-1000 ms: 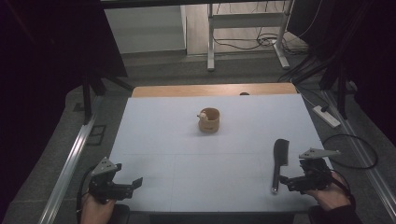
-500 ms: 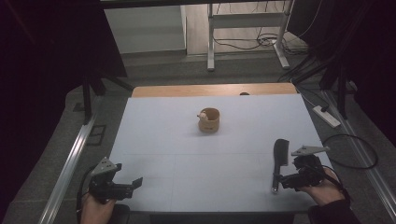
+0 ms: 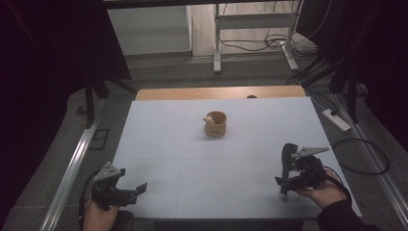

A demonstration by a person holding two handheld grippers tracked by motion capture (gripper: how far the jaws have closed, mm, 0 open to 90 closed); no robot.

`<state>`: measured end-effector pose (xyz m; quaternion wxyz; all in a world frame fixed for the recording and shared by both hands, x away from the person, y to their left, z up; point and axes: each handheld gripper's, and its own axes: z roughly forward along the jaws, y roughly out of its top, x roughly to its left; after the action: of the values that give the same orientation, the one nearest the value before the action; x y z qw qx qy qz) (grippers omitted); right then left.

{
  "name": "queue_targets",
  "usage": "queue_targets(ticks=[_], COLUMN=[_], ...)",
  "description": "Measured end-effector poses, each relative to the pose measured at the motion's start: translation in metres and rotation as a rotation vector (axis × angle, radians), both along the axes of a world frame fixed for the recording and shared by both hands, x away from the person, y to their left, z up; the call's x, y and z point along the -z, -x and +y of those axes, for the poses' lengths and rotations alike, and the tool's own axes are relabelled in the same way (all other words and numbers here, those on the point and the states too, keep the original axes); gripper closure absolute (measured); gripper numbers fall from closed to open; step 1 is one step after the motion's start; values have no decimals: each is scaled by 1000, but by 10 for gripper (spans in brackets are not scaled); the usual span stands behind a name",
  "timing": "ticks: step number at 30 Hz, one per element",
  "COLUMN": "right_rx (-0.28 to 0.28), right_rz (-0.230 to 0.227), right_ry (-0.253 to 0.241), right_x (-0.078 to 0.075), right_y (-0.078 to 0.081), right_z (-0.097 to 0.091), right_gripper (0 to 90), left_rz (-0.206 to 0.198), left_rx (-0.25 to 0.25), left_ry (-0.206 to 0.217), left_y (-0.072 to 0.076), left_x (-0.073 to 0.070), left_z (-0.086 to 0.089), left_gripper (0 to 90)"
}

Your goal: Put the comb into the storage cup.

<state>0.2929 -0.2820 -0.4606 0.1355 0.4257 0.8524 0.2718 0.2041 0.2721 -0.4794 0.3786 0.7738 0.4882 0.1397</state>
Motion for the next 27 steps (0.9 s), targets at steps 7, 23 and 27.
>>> queue_targets(ticks=[7, 23, 27], right_rx=[-4, -83, -111], right_rz=[32, 100, 94], right_ry=[10, -34, -9], right_x=[3, 4, 6], right_y=[-5, -16, -18], right_z=[8, 5, 7], right_gripper=[24, 900, 900], left_rz=[0, 0, 0], left_rx=[0, 2, 1], left_ry=[1, 2, 2], left_y=[0, 0, 0], left_x=[0, 0, 0], left_z=[0, 0, 0], left_gripper=[9, 11, 11])
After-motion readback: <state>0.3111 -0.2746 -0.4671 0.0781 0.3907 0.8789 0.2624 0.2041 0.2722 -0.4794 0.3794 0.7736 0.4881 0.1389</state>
